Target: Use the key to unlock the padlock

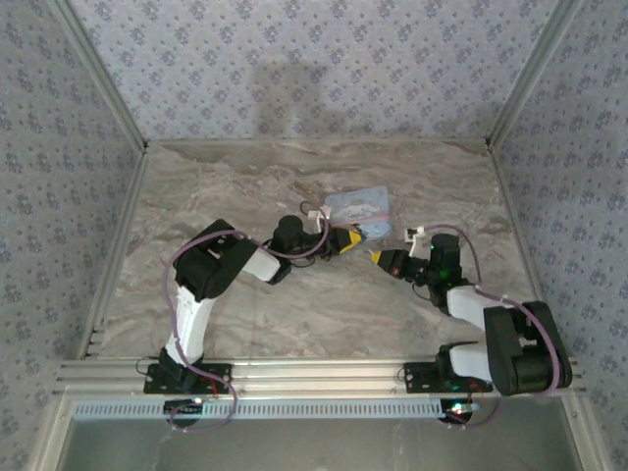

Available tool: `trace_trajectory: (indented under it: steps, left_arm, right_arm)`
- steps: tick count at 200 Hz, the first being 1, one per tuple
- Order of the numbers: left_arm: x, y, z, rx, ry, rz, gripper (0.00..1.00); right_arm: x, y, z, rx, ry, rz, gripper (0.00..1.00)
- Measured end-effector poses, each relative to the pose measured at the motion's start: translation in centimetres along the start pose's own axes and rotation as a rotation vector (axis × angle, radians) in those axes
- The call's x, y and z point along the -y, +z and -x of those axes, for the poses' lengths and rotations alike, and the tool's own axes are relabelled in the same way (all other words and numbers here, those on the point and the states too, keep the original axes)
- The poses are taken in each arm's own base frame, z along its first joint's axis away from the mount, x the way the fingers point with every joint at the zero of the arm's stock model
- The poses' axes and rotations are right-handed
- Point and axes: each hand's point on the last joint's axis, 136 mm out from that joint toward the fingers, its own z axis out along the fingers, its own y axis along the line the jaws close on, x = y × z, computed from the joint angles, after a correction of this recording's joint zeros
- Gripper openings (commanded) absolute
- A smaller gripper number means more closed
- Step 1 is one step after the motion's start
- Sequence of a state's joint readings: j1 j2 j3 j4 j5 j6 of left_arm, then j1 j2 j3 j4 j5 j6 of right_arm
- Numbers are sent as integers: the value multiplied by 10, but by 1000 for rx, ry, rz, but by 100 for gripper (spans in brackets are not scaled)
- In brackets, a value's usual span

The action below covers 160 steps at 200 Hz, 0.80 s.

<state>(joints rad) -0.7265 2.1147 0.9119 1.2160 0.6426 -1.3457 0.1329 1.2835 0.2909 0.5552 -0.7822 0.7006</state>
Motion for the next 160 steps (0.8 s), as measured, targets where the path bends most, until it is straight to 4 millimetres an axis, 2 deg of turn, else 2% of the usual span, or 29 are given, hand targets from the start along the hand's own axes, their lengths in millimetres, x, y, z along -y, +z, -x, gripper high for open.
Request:
trace_trajectory:
  steps: [50, 160]
  left_arm:
    - [5, 0, 1, 3, -10, -19, 0]
    - [18, -1, 3, 13, -4, -68, 0]
  right_arm:
    - [-4, 11, 10, 14, 11, 32, 0]
    - [-16, 13, 25, 52, 2, 72, 0]
